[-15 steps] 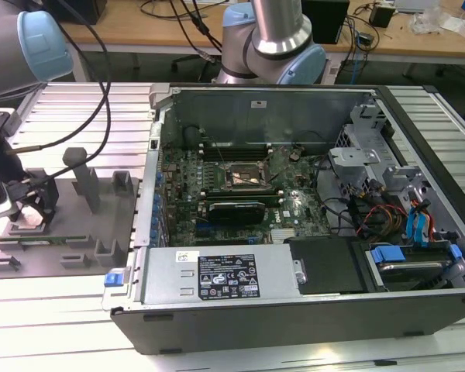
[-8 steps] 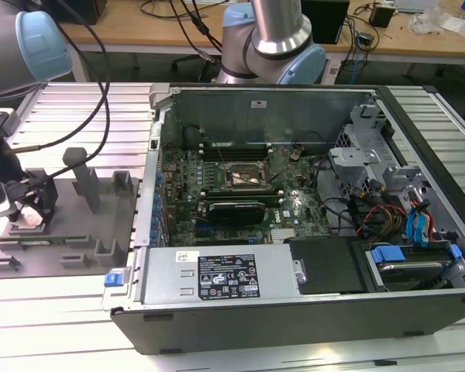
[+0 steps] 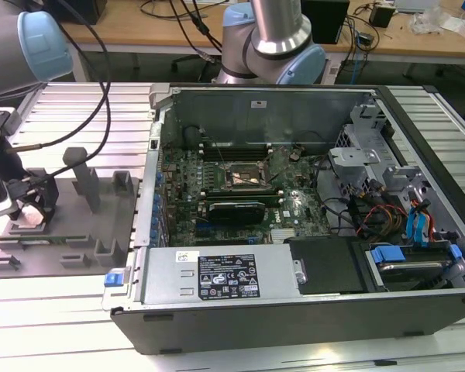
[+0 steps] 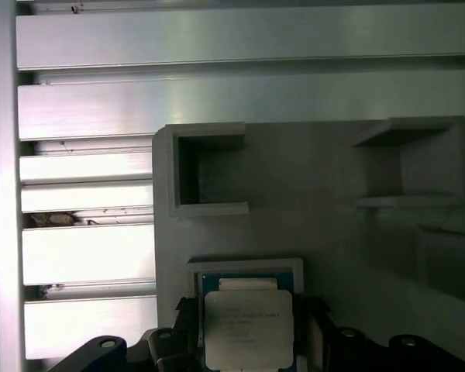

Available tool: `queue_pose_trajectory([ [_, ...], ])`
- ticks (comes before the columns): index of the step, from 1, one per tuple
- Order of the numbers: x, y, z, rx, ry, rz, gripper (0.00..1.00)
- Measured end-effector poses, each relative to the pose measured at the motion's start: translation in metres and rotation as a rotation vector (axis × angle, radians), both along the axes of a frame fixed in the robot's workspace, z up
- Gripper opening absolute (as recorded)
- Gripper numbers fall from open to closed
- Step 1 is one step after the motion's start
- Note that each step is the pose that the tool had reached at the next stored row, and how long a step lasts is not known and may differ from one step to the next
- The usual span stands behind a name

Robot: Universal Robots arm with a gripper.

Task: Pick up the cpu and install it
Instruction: 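Pick up the cpu and move it towards the insertion slot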

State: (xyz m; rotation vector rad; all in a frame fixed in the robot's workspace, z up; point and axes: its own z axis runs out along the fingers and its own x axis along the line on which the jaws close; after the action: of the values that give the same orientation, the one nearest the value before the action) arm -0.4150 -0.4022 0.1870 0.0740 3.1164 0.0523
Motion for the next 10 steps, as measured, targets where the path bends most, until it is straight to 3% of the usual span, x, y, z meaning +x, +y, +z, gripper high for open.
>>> queue_pose_trajectory([
  [4, -0.002, -0.0002, 0.0001, -0.0032, 0.0002, 0.0, 0.64],
  [5, -0.0021, -0.0002, 0.0001, -0.0034, 0.0003, 0.0, 0.55],
  [10, -0.0021, -0.0002, 0.0032, -0.0033, 0.0002, 0.0, 0.55],
])
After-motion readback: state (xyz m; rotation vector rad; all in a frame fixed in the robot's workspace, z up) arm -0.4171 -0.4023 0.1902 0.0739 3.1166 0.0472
